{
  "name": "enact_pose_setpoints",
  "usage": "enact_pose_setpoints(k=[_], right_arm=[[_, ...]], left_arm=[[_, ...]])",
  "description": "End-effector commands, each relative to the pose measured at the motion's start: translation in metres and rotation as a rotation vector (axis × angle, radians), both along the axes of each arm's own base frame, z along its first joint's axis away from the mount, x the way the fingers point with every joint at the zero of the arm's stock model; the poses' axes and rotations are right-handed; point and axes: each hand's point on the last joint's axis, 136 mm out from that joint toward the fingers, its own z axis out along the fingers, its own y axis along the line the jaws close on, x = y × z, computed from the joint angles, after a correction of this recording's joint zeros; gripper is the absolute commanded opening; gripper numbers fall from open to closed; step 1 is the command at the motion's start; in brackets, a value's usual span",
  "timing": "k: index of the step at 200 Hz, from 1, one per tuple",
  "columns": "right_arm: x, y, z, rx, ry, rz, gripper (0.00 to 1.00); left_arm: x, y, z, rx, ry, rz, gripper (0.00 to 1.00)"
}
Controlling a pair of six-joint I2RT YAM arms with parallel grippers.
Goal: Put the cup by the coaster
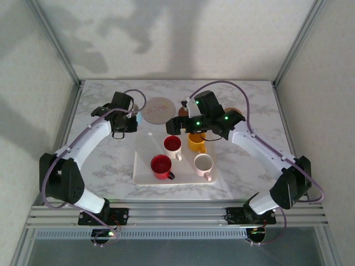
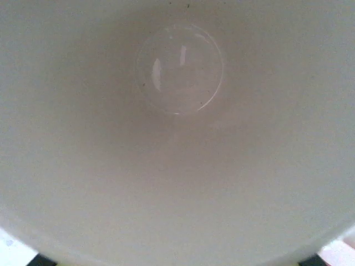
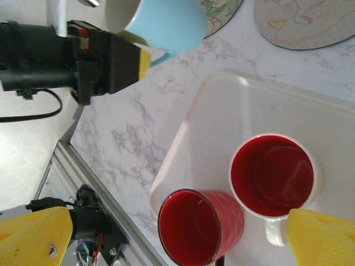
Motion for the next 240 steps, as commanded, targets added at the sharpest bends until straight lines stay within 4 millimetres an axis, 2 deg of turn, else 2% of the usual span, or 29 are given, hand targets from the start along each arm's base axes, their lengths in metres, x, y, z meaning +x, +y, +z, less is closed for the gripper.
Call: enact_pose_setpoints(k=[1, 62, 111, 183, 240], right_arm=[[0.005, 0.015, 0.008, 0.018, -0.018, -0.002, 0.99], [0.016, 0.020, -0.004, -0.030, -0.013, -0.024, 0.99], [0.025, 0.029, -0.011, -0.060, 0.004, -0.012, 0.99], [0.032, 0.035, -0.017, -0.085, 0.012, -0.002, 0.99], [0.034, 0.034, -0.020, -0.099, 0.015, -0.015, 0.99]], left_arm=[[0.031, 0.009, 0.019, -0.003, -0.105, 0.006, 0.00], [0.055, 0.037, -0.007, 0.055, -0.069, 0.040, 0.00], [0.080, 0.055, -0.018, 0.084, -0.060, 0.061, 0.00], [0.106, 0.068, -0.036, 0.069, -0.058, 0.089, 0.00], [0.115, 0.082, -0.048, 0.133, -0.026, 0.091, 0.00]])
